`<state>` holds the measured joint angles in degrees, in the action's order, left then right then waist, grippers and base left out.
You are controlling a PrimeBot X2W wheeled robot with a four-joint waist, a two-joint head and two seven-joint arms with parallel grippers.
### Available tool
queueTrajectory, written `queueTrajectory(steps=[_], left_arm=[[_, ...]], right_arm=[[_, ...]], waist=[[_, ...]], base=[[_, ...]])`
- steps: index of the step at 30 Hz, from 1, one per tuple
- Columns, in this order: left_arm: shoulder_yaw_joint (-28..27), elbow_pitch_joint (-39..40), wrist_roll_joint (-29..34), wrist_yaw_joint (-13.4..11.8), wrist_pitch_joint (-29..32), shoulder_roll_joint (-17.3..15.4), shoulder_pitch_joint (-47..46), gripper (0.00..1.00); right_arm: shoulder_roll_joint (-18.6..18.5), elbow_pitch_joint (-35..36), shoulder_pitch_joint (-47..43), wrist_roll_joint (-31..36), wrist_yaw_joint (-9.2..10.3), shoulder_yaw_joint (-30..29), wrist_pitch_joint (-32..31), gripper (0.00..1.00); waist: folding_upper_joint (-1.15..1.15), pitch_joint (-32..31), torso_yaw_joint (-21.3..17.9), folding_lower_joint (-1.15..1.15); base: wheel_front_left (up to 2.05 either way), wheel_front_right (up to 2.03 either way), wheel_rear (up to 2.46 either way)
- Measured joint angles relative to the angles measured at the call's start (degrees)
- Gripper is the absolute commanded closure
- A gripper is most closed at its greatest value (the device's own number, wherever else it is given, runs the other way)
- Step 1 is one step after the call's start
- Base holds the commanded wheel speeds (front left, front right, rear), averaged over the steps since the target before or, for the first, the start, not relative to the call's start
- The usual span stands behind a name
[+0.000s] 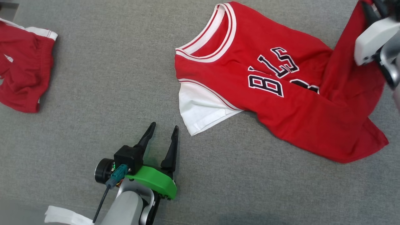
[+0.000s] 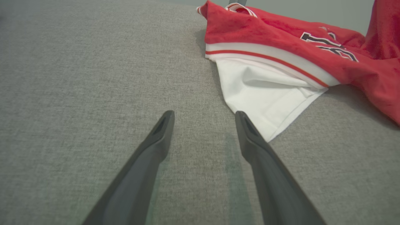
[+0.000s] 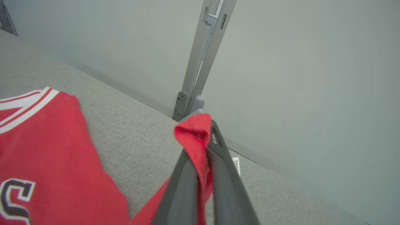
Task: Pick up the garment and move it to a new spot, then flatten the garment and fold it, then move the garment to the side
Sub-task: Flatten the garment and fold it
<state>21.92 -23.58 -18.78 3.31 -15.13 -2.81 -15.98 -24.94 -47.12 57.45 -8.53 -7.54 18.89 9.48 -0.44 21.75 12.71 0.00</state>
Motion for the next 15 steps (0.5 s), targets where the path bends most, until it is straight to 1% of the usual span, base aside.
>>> queueTrajectory(steps=[3, 6, 7, 8, 10, 12, 13, 14, 15], left_arm=[[0.29, 0.15, -0.10, 0.00, 0.00, 0.00, -0.50, 0.00], [0.40, 0.14, -0.10, 0.00, 0.00, 0.01, -0.91, 0.00], [0.38, 0.10, -0.10, -0.01, 0.00, 0.01, -0.92, 0.00], [0.32, -0.02, -0.10, -0.04, 0.00, 0.00, -0.92, 0.00], [-0.03, -0.37, -0.10, -0.22, 0.01, 0.01, -0.83, 0.00], [-0.52, -0.71, -0.09, -0.38, 0.01, 0.00, -0.60, 0.00], [-0.76, -0.85, -0.09, -0.49, 0.01, -0.01, -0.39, 0.00], [-0.76, -0.85, -0.09, -0.49, 0.01, -0.01, -0.39, 0.00], [-1.40, -0.97, -0.05, -0.58, 0.00, 0.01, 0.11, 0.00]], right_arm=[[-3.11, -1.22, 4.76, 3.42, 0.00, -4.57, 2.11, 1.00], [-4.89, -2.75, 7.40, 7.20, 0.00, -11.62, 3.87, 1.00], [-5.02, -3.49, 7.47, 8.88, 0.01, -14.35, 4.11, 0.48], [-4.99, -4.44, 7.36, 10.26, 0.00, -16.83, 4.26, 0.00], [-4.34, -5.66, 6.21, 13.08, 0.01, -20.98, 4.61, 0.00], [-2.30, -6.46, 3.89, 14.27, 0.01, -24.17, 4.85, 0.00], [-0.90, -6.54, 2.29, 14.90, 0.01, -25.14, 5.10, 0.00], [-0.90, -6.54, 2.29, 14.90, 0.01, -25.14, 5.10, 0.00], [1.86, -6.01, -0.95, 14.78, 0.00, -27.50, 5.27, 0.00]], waist=[[0.00, 0.54, 0.74, 0.00], [0.00, 0.96, 1.60, 0.00], [0.00, 1.03, 1.85, 0.00], [0.00, 1.02, 2.03, 0.00], [0.00, 0.72, 2.11, 0.00], [0.00, 0.33, 1.91, 0.00], [0.00, 0.07, 1.71, 0.00], [0.00, 0.07, 1.71, 0.00], [0.00, -0.57, 1.12, 0.00]], base=[[0.00, 0.00, 0.00], [0.00, 0.00, 0.00], [0.00, 0.00, 0.00], [0.00, 0.00, 0.00], [0.00, 0.00, 0.00], [0.00, 0.00, 0.00], [0.00, 0.00, 0.00], [0.00, 0.00, 0.00], [0.00, 0.00, 0.00]])
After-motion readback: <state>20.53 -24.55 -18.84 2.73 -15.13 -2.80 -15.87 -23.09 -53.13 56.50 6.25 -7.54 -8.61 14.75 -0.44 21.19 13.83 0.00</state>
